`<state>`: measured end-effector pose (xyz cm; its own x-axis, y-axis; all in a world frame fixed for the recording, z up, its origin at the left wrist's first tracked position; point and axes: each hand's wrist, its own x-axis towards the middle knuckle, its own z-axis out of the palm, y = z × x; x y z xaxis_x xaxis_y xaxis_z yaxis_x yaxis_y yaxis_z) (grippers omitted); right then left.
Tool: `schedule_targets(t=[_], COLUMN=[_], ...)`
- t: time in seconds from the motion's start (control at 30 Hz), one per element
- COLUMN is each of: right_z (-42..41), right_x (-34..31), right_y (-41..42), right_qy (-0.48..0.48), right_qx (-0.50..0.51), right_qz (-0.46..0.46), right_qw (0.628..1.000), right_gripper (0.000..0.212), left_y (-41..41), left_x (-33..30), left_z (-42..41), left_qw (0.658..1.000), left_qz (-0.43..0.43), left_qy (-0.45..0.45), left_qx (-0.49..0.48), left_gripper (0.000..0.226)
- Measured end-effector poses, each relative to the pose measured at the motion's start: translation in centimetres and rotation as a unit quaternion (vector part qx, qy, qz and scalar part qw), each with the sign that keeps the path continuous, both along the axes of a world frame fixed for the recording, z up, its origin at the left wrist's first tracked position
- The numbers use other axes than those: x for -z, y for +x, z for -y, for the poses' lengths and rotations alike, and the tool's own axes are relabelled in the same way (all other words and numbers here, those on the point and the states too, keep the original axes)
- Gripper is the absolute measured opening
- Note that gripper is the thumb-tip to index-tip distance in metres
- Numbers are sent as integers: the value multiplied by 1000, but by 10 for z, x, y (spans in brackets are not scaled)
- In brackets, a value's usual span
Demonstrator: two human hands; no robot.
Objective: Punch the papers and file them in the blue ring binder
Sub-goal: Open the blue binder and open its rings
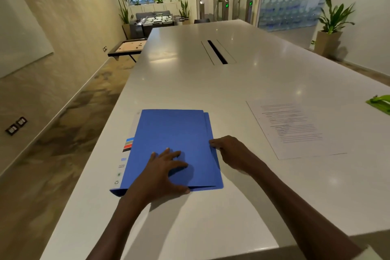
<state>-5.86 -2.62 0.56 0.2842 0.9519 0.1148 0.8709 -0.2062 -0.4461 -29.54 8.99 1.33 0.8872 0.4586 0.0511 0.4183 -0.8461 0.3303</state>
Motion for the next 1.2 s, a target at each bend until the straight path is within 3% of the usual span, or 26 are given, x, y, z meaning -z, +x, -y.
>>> schedule_targets(t=[0.2,0.33,0.47,0.63,0.83,1.03,1.2], right_z=[-16,-17,-17,-25,-33,-40,-42], right_x=[2,-2,1,6,-3,-5,-8], right_y=[33,44,45,50,45,47,45], right_qy=[-49,-60,-53,-56,-75,-100,-116], right_qx=[7,-31,-52,-45,-27,-23,-24], right_qz=[-42,0,43,79,136,161,205], right_qw=[998,998,996,994,988,982,971], right_gripper=[68,70,63,63,43,43,44], left_y=[16,12,-1,-25,-69,-111,-137], left_x=[1,-5,-35,-66,-74,-54,-27], left_z=[4,7,12,11,-15,-43,-57], left_qw=[999,977,904,792,711,652,617], left_qz=[51,211,422,563,592,603,560], left_qy=[-16,-15,-24,14,110,74,28], left_qx=[-1,-1,-61,-238,-364,-455,-553], left_gripper=[86,62,43,27,36,19,22])
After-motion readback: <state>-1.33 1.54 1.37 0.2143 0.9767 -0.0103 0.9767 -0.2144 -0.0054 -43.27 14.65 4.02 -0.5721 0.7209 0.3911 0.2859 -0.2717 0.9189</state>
